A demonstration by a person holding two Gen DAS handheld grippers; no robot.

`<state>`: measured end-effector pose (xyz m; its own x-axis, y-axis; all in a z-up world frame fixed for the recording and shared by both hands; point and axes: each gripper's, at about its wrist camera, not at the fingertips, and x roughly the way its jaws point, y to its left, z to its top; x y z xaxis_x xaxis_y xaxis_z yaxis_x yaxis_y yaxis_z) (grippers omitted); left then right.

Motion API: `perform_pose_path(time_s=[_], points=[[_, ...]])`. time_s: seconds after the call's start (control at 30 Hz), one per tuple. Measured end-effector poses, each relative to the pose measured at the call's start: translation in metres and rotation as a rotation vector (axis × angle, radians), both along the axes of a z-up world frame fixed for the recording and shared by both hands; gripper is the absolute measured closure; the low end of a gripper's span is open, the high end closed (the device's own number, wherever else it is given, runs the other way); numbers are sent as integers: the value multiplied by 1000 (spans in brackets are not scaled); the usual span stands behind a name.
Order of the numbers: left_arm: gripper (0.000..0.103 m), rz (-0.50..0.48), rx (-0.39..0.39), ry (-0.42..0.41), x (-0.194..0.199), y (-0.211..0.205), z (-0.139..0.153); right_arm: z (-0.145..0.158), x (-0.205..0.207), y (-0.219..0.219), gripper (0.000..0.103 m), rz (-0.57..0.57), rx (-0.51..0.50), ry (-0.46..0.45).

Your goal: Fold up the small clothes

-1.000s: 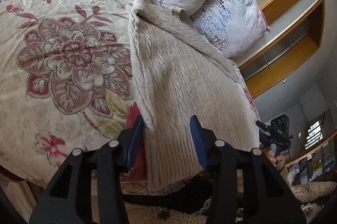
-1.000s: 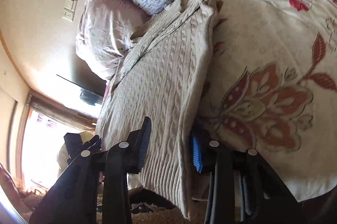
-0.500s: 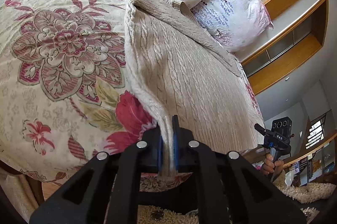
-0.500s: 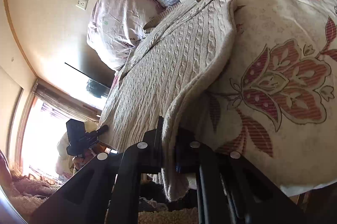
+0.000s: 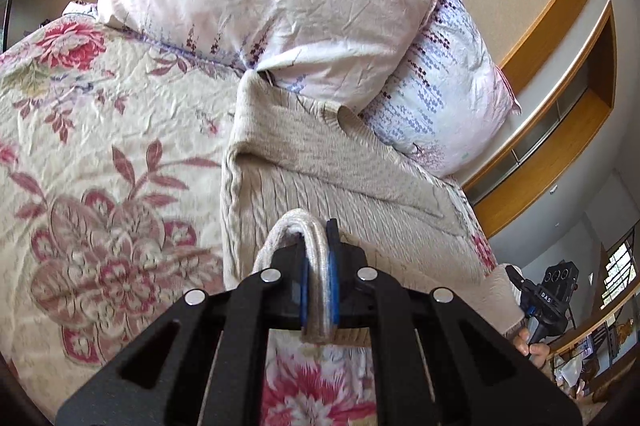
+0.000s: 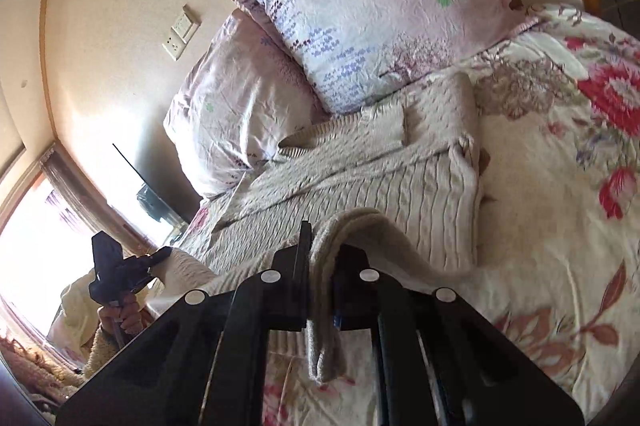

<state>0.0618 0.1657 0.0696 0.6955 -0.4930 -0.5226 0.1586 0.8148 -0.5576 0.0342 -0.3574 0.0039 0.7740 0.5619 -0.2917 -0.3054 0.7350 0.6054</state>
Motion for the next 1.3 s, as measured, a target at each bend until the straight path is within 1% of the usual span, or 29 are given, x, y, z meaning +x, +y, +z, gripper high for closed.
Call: perform_pose_path(time_s=[0.1,0.17,0.27,0.33,0.4,0.47,0.57,0.63,0.67,0.73,0.8,0.83,0.87,0.9,0.93,0.97,1.0,1.03,1.13,1.17,1.2,1.23,1.3], points=[[96,55,23,-48,30,-4,14,19,23,-3,95,-86,-46,-47],[96,82,37,-76,53,-8,20,27,44,-7,95,-134,-51,-62],[96,103,77,-74,88,-19,18,31,78,-6,95,-179,-64,-40],[96,113,88,-46,108,-23,10,26,96,-5,95,-203,-77,-1],[96,116,74,-4,124,-24,-1,19,109,-7,95,-215,-64,45],[96,122,55,27,134,-23,-10,11,117,-11,95,-226,-36,81],[96,130,60,50,144,-23,-19,3,126,-14,95,-248,-29,123],[96,133,59,86,151,-23,-28,-7,136,-16,95,-263,-18,184],[95,134,58,109,154,-23,-34,-13,142,-17,94,-267,-7,229],[94,141,43,158,160,-22,-46,-29,154,-22,93,-261,41,320],[89,135,13,184,160,-19,-53,-36,156,-27,92,-242,101,357],[82,127,-3,179,159,-17,-52,-36,155,-29,89,-233,114,357],[69,115,-17,170,157,-16,-50,-32,152,-31,79,-226,118,348],[62,105,-30,153,153,-14,-45,-28,148,-34,71,-222,118,331],[43,114,-22,130,149,-11,-38,-22,142,-37,51,-232,112,302],[28,151,5,91,143,-8,-29,-15,136,-40,40,-247,111,262],[25,173,22,45,137,-5,-22,-9,132,-43,39,-251,109,227],[25,163,24,23,136,-3,-16,-6,132,-43,39,-230,110,212],[25,99,9,71,139,-4,-13,-2,137,-36,39,-179,87,257],[26,81,20,83,139,-6,-13,0,138,-33,41,-177,63,259],[28,67,50,83,137,-8,-12,5,135,-31,44,-187,18,253],[31,57,101,72,135,-11,-10,11,131,-28,49,-199,-55,232],[34,50,252,27,127,-15,-6,23,123,-22,50,-224,-240,180]])
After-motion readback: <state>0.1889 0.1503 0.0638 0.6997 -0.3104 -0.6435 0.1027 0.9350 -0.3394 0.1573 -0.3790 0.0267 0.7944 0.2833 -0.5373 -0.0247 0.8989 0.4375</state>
